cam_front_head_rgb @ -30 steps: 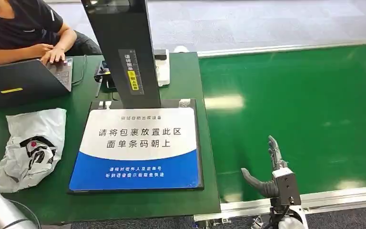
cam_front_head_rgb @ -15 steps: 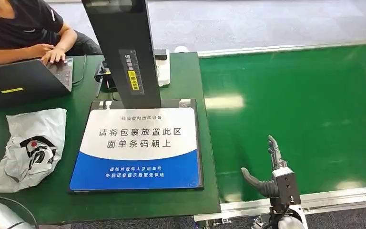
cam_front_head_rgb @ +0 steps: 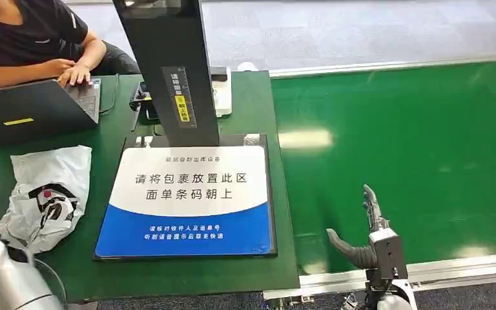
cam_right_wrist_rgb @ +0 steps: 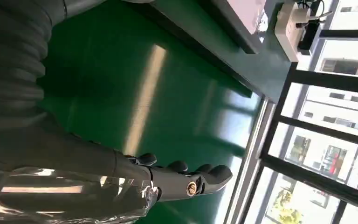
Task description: Moved the parcel from conveyor to table for the left to box.
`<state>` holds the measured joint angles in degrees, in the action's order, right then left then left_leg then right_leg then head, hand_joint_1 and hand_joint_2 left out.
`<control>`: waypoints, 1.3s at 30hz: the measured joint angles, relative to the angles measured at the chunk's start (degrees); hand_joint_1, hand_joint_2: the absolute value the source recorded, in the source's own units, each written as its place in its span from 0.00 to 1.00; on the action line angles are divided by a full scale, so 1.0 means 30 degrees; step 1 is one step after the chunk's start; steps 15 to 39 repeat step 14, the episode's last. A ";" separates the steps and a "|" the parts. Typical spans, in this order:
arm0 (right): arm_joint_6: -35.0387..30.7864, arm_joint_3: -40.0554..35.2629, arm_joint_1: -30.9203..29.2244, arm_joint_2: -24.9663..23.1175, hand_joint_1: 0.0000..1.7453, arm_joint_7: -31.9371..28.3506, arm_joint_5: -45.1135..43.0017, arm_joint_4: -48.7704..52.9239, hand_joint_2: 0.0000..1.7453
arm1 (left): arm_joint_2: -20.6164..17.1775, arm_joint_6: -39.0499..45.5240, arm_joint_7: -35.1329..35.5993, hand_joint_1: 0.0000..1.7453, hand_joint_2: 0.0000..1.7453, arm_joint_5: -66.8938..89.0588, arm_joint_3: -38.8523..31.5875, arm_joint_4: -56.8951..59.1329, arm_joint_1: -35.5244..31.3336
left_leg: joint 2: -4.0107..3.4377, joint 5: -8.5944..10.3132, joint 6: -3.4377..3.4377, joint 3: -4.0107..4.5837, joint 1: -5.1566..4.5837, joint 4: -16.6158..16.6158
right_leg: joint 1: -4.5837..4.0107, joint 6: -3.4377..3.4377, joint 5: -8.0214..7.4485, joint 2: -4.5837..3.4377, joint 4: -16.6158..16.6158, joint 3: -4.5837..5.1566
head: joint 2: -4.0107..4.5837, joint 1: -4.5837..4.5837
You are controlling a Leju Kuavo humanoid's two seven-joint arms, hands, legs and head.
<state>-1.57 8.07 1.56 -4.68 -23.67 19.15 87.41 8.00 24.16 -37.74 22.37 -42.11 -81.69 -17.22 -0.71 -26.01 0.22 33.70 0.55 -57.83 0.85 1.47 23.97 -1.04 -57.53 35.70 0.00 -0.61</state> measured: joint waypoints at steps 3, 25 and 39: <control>0.0321 0.0000 -0.0175 0.0051 0.00 -0.0212 -0.0022 -0.0080 1.00 | -0.0719 -0.6250 0.0202 0.00 1.00 -0.0924 0.2681 0.1944 0.0651 | -0.0017 0.0006 0.0010 0.0008 0.0017 0.0008 | 0.0002 -0.0023 -0.0018 -0.0007 -0.0004 0.0005 | 0.0000 -0.0015; 0.0779 -0.0299 -0.0788 0.0058 0.00 -0.0969 0.0124 -0.0539 1.00 | -0.1033 -1.3875 0.0552 0.00 1.00 -0.3508 0.8294 0.5059 0.2041 | -0.0041 -0.0011 -0.0001 0.0016 0.0005 -0.0001 | 0.0020 -0.0011 -0.0011 -0.0027 -0.0008 0.0023 | 0.0000 -0.0015; 0.0779 -0.0299 -0.0788 0.0058 0.00 -0.0969 0.0124 -0.0539 1.00 | -0.1033 -1.3875 0.0552 0.00 1.00 -0.3508 0.8294 0.5059 0.2041 | -0.0041 -0.0011 -0.0001 0.0016 0.0005 -0.0001 | 0.0020 -0.0011 -0.0011 -0.0027 -0.0008 0.0023 | 0.0000 -0.0015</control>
